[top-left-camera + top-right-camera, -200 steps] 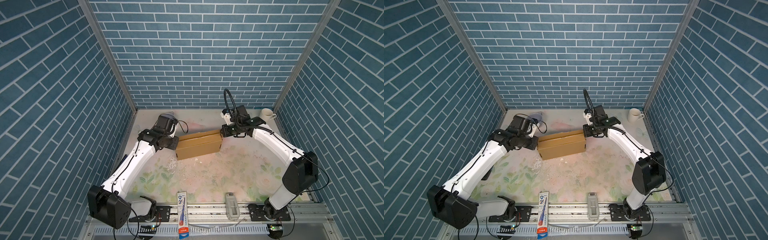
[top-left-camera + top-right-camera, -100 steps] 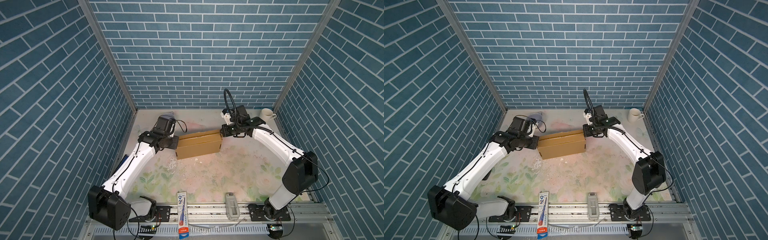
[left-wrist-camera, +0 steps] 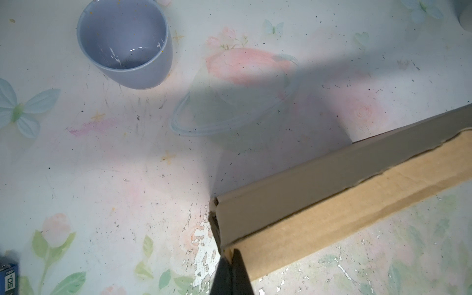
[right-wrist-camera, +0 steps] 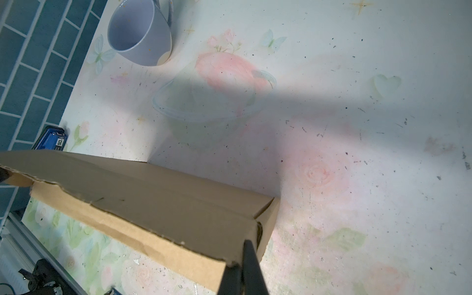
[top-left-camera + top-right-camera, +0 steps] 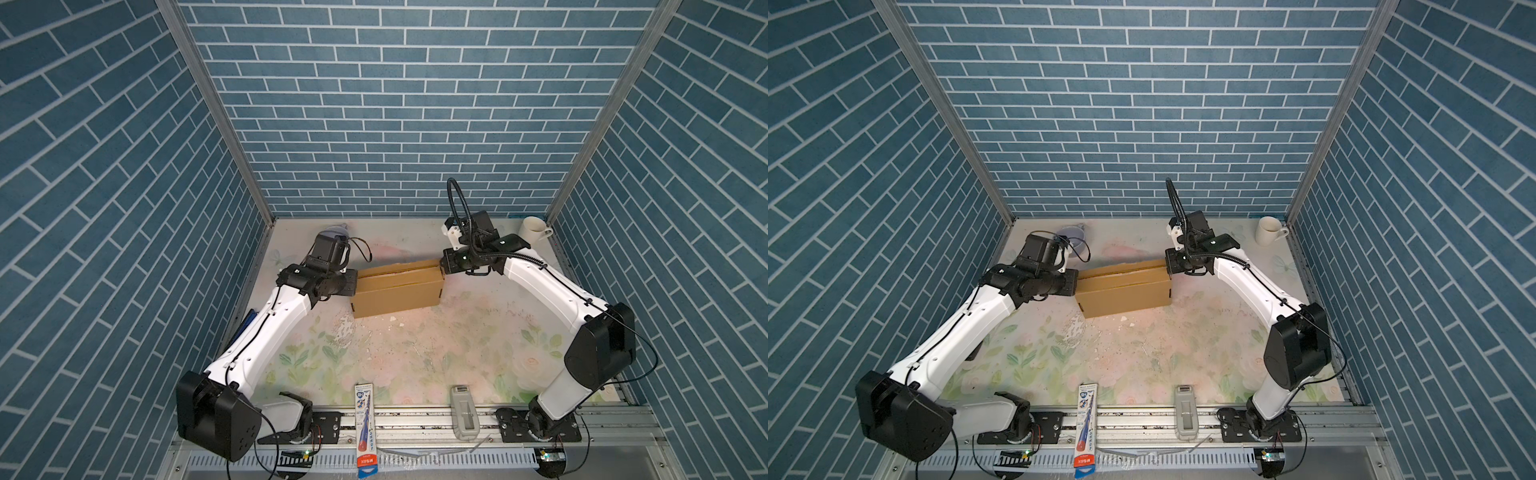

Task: Assemble paper box
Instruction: Fold and tuck the lid into the gap.

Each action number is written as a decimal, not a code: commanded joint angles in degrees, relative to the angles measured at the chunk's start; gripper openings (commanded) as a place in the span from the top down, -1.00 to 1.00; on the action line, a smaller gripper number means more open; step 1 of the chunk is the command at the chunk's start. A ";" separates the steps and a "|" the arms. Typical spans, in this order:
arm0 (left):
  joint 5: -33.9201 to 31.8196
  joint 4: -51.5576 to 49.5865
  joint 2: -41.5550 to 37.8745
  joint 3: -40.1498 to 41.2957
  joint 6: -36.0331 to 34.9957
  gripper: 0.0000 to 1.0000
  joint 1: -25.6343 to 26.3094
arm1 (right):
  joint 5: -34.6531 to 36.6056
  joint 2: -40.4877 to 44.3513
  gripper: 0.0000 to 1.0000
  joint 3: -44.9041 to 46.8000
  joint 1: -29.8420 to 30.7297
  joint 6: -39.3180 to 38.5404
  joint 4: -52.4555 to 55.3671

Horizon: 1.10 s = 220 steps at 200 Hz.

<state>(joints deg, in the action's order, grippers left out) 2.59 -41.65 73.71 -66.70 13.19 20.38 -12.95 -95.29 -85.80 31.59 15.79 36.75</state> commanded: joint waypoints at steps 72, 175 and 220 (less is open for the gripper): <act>-1.61 4.15 -2.70 6.78 2.06 1.00 0.50 | -1.18 0.25 1.00 -0.89 1.89 3.95 1.22; -4.09 8.05 -5.07 10.71 1.93 1.00 2.73 | 0.08 1.64 1.00 0.60 3.19 7.01 0.77; -5.59 8.08 -4.81 10.88 2.59 1.00 2.89 | 0.58 3.07 0.91 3.79 3.59 7.12 -1.99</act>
<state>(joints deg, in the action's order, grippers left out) -3.33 -31.35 68.10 -57.39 15.07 22.41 -10.11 -94.45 -84.93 33.58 20.78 35.97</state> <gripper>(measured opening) 0.049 0.047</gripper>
